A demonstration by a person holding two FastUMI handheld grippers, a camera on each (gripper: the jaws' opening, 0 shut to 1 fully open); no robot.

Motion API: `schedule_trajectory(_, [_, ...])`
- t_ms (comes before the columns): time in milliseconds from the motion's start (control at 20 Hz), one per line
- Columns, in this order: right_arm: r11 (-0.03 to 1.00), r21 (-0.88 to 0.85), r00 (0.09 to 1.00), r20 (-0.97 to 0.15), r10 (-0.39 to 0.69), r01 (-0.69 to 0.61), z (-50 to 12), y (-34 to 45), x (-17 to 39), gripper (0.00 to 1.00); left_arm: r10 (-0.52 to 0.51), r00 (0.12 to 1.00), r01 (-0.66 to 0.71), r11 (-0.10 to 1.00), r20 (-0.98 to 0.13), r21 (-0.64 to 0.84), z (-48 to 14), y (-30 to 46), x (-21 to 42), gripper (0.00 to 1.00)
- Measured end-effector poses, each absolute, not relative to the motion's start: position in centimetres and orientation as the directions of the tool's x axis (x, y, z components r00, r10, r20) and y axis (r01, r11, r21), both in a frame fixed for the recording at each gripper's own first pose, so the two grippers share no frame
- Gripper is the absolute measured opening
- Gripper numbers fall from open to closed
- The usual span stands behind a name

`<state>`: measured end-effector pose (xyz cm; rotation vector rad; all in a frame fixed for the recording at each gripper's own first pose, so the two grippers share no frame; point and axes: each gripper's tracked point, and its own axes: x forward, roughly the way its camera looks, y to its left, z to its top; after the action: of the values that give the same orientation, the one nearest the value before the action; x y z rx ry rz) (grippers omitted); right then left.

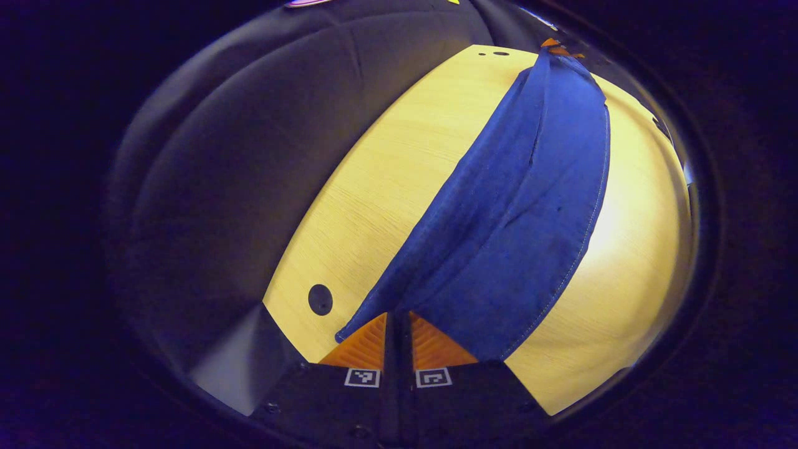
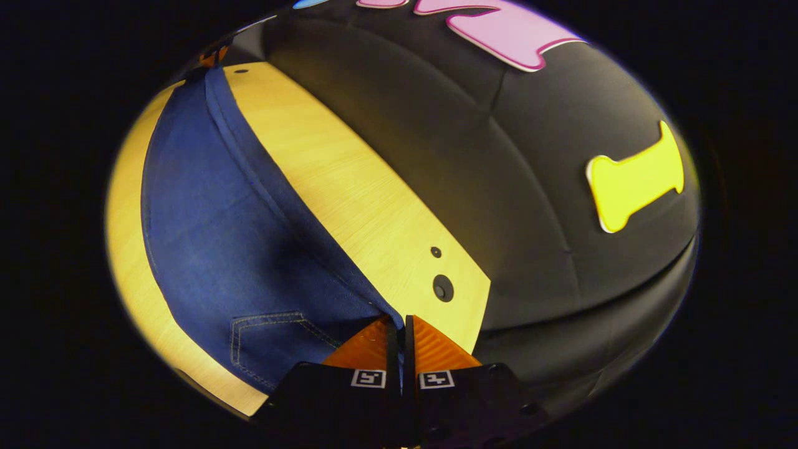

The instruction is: Grasp the waist and the cuffs of the jeans and fold them to make the two legs overlap; first hold the waist and fold one-third of the jeans toward the cuffs, then hold the cuffs and fold the remaining one-third in the same direction to finish folding.

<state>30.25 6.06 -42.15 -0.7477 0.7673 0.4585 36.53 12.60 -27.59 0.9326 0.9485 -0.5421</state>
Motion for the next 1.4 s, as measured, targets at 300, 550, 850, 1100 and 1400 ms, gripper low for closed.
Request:
schedule_trajectory(300, [0.666, -0.386, 0.571, -0.817, 0.074, -0.639, -45.6, 6.4, 30.2, 0.05, 0.016, 0.449, 0.756, 0.526, -0.893, 0.390, -28.6, 15.9, 35.8, 0.06])
schedule_trajectory(550, [0.660, -0.357, 0.533, -0.843, 0.077, -0.661, -47.3, 7.6, 29.9, 0.05, 0.007, 0.434, 0.805, 0.447, -0.901, 0.391, -25.9, 16.1, 34.9, 0.07])
schedule_trajectory(850, [0.652, -0.380, 0.541, -0.839, 0.056, -0.656, -47.4, 7.6, 30.2, 0.05, 0.280, 0.507, 0.680, 0.451, -0.815, 0.578, -23.9, 22.8, 36.2, 0.06])
schedule_trajectory(1100, [0.775, -0.314, 0.595, -0.798, 0.097, -0.548, -42.6, 7.6, 30.7, 0.24, 0.210, 0.631, 0.499, 0.627, -0.747, 0.598, -23.9, 20.8, 36.6, 0.12])
schedule_trajectory(1400, [0.958, -0.065, 0.705, -0.691, 0.158, -0.278, -32.8, 5.2, 30.8, 0.92, 0.034, 0.783, 0.328, 0.826, -0.622, 0.459, -19.0, 16.2, 34.4, 0.57])
